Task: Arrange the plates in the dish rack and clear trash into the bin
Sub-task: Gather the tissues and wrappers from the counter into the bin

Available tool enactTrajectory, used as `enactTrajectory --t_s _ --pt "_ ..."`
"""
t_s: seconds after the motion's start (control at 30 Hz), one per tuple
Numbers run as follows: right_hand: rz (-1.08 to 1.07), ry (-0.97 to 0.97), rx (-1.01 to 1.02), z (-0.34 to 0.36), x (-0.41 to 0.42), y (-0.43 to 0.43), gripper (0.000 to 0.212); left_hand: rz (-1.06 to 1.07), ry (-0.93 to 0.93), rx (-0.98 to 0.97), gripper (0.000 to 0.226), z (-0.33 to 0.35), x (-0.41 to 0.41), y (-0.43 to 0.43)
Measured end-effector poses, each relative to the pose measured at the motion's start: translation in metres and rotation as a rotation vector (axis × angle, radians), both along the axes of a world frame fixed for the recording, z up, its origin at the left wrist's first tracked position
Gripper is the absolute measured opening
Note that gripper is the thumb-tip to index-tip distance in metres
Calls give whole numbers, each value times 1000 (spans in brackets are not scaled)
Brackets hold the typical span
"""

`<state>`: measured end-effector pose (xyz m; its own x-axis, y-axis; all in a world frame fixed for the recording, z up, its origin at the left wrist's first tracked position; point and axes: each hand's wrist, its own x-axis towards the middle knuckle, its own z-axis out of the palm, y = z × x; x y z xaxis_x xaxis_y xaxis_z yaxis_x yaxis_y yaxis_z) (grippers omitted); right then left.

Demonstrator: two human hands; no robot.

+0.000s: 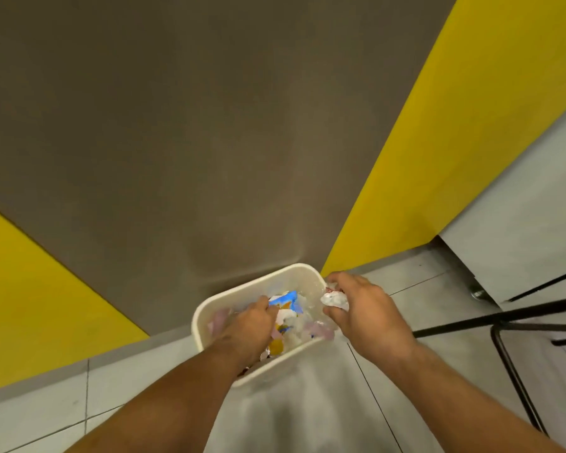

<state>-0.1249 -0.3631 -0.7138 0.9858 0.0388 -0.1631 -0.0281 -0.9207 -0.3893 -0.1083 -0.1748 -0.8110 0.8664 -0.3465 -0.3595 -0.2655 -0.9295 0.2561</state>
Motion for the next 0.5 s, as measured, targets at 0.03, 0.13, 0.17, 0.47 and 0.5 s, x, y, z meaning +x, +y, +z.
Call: enactTrajectory --t_s 0.03,0.13,0.17,0.47,0.5 --pt "14 2 -24 -3 2 0 39 -29 0 67 28 -2 0 -2" --pt "40 11 -62 -10 7 4 40 -134 -50 293 30 -10 9 -7" --pt "48 3 -68 -11 9 7 39 -161 -79 340 31 -10 12 -8" --pt "204 177 -152 -49 33 50 31 30 162 207 31 0 2 14" --pt "217 209 -146 -56 36 55 33 58 213 146 35 3 1 18"
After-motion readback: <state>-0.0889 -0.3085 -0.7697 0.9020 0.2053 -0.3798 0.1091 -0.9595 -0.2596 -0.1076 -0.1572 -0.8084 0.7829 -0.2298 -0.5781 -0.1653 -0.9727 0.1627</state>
